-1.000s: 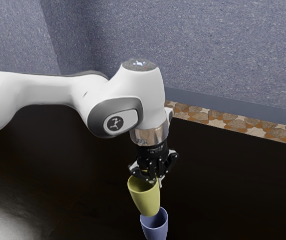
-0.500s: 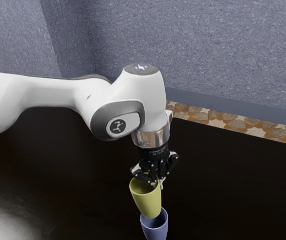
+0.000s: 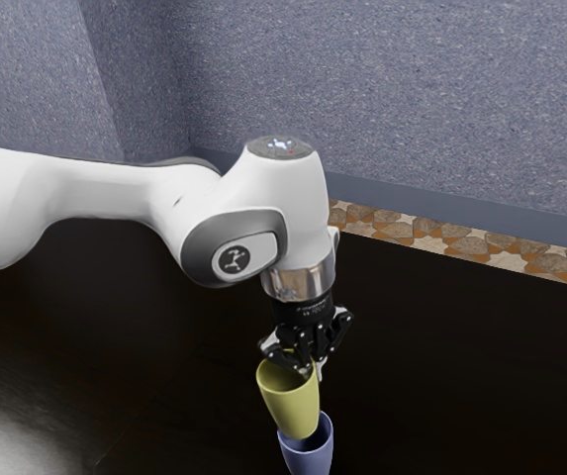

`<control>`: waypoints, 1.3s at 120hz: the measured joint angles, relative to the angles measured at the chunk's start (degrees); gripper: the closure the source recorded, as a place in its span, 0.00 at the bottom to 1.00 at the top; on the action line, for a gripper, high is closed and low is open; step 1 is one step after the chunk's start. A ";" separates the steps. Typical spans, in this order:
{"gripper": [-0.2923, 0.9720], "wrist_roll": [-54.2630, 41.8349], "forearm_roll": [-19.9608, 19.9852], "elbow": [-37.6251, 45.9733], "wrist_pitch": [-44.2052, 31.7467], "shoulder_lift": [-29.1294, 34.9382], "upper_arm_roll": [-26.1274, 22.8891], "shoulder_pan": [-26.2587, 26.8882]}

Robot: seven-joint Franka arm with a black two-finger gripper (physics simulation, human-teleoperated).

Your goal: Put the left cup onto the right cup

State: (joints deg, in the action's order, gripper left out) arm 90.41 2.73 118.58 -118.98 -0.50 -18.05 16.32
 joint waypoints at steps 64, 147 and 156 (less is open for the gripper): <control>0.85 1.08 0.01 0.54 -1.48 -1.19 -0.33 2.69; 0.34 -0.06 -0.72 2.40 -1.76 -0.83 -0.05 1.31; 0.31 -0.22 -0.79 2.45 -1.74 -0.82 0.02 1.22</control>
State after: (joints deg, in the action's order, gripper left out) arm 90.19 1.93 121.03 -120.72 -1.33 -18.04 17.55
